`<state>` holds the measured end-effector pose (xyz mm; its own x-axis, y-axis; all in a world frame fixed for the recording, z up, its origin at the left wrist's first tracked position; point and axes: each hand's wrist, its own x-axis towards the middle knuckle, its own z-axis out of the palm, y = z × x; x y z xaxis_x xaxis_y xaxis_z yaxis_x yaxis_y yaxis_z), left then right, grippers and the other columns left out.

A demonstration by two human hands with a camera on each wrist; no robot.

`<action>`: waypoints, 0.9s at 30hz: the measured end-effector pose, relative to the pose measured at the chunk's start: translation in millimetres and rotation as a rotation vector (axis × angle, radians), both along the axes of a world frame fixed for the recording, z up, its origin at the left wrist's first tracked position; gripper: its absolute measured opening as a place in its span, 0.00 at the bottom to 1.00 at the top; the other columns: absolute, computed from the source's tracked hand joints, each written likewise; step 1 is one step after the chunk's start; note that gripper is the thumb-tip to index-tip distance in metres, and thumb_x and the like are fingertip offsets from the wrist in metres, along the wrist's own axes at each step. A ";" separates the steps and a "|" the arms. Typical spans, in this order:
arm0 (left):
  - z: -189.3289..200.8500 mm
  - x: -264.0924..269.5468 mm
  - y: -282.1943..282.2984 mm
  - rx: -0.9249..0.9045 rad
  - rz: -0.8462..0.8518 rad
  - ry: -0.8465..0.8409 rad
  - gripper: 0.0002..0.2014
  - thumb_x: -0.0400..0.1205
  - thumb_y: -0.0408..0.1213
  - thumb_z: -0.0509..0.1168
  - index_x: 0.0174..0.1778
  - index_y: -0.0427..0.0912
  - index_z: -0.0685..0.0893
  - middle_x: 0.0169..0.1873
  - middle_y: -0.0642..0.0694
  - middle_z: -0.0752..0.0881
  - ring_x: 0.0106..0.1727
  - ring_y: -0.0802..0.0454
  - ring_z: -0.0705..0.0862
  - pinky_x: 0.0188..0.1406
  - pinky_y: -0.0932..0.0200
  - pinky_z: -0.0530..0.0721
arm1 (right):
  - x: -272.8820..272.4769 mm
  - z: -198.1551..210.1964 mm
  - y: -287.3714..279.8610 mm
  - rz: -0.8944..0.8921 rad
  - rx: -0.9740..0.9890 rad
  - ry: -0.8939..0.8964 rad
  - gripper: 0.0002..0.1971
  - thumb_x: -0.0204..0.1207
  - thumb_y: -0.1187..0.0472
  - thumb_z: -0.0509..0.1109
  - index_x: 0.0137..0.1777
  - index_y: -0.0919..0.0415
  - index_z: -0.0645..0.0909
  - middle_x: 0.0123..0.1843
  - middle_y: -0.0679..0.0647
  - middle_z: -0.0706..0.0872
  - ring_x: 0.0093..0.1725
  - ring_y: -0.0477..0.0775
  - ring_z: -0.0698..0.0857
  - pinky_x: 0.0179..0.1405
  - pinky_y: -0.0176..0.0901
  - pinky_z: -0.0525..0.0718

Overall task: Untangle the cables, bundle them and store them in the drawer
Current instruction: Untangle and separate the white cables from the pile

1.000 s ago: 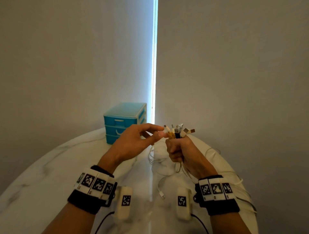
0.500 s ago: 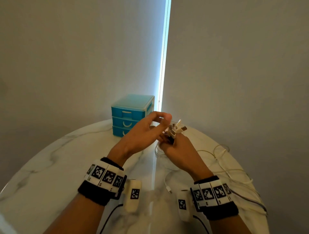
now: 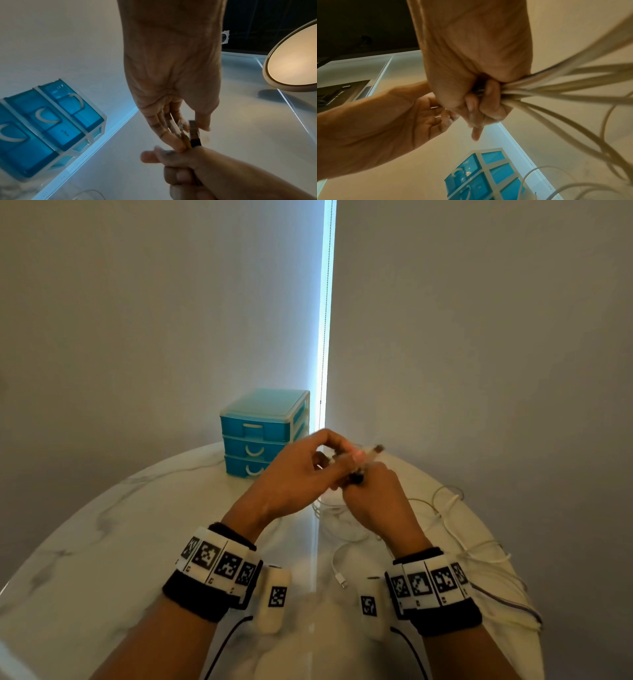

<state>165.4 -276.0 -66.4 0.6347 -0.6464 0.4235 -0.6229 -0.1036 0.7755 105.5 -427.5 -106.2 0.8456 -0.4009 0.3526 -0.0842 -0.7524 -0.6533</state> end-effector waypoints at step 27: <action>-19.1 73.3 -24.5 1.016 0.240 -0.080 0.19 0.90 0.58 0.65 0.69 0.49 0.83 0.55 0.49 0.89 0.47 0.53 0.91 0.48 0.56 0.91 | -9.9 -0.3 -35.9 -0.196 0.700 -0.318 0.44 0.86 0.24 0.51 0.34 0.61 0.89 0.18 0.51 0.81 0.21 0.52 0.81 0.25 0.43 0.78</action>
